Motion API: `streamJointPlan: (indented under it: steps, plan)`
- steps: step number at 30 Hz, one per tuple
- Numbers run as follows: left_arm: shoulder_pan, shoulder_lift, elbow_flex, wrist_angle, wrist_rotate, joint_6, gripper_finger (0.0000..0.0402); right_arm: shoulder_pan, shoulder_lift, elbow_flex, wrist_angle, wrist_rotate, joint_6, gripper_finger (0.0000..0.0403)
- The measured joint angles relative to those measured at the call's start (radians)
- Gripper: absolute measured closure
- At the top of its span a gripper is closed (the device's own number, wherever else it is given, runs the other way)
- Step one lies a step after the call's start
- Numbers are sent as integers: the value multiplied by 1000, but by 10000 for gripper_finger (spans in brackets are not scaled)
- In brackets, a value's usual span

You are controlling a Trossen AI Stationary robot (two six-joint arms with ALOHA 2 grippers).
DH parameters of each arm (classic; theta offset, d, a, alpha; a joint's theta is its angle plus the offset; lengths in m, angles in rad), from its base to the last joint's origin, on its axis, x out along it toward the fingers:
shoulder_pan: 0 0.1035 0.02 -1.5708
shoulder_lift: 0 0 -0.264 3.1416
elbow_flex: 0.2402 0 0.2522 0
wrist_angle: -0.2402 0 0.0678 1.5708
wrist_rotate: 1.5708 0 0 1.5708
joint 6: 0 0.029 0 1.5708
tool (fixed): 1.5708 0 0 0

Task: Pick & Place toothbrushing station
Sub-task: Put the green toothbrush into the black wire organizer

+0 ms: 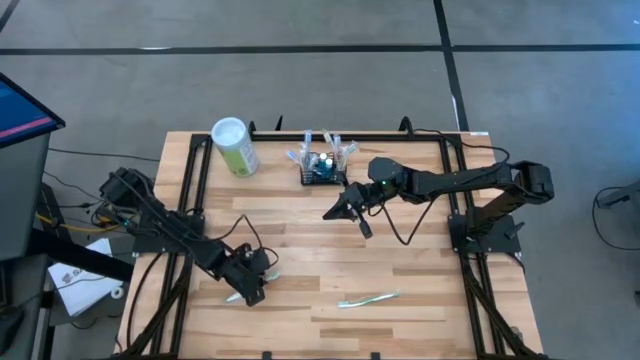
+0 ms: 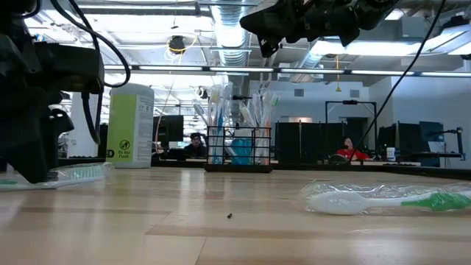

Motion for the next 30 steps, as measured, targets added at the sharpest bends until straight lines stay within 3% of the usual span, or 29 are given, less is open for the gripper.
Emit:
streamJointPlan:
  steps: [10, 18, 25, 30]
  plan:
    - [0, 8, 1, 4, -8, -4, 273, 0, 0, 0, 0, 0, 0, 403]
    - [3, 8, -1, 8, -3, -4, 390, 0, 0, 0, 0, 0, -1, 403]
    - [2, 8, -1, 17, -6, -4, 398, 0, 0, 0, -3, 0, -3, 403]
    - [2, -23, -2, 15, -65, -3, 400, 0, 0, 0, -8, 0, -3, 403]
